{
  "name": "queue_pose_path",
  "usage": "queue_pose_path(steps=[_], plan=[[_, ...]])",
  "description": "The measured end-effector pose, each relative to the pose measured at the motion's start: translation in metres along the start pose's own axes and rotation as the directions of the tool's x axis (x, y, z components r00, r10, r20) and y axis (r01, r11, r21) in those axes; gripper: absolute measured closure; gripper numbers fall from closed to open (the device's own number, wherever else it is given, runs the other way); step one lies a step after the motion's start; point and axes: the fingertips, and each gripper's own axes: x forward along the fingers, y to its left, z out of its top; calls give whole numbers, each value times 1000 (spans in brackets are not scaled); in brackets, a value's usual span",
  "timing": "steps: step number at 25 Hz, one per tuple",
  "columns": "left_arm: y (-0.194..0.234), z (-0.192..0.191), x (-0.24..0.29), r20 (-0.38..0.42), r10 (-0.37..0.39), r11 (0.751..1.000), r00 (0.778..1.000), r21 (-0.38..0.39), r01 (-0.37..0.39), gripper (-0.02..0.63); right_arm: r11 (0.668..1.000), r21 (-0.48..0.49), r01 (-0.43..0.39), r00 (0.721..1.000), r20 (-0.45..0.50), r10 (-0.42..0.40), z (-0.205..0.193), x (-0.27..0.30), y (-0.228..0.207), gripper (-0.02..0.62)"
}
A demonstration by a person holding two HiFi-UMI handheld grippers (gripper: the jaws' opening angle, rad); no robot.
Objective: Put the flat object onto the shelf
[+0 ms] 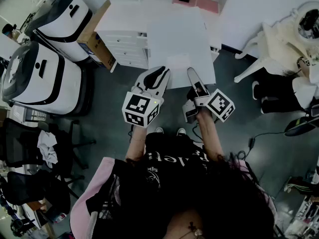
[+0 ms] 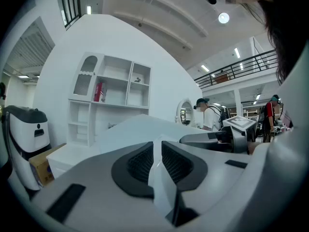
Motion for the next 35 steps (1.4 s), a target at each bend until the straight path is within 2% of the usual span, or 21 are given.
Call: queue_pose_path(steps=[3, 9, 17, 20, 23, 35], plan=[[-1, -1, 1, -6, -6, 1000, 1000, 2, 6, 543, 999, -8, -52, 999, 12, 52, 4, 4, 3, 282], [7, -4, 1, -14, -14, 1000, 1000, 14, 15, 543, 998, 51, -36, 999, 34, 34, 4, 6, -6, 282], [16, -5, 0, -14, -34, 999, 999, 12, 34, 543, 999, 49, -12, 999, 45, 10, 4, 11, -11, 282], [21, -6, -4, -13, -43, 999, 999, 9, 43, 543, 998, 53, -27, 998, 56, 24, 0, 13, -8, 282], [26, -7, -9, -11, -53, 999, 999, 9, 53, 543, 998, 54, 11, 998, 63, -15, -4, 12, -11, 282], [41, -10, -30, -6, -125, 992, 992, 2, 125, 543, 996, 76, 53, 989, 136, -63, -23, 2, -9, 282]])
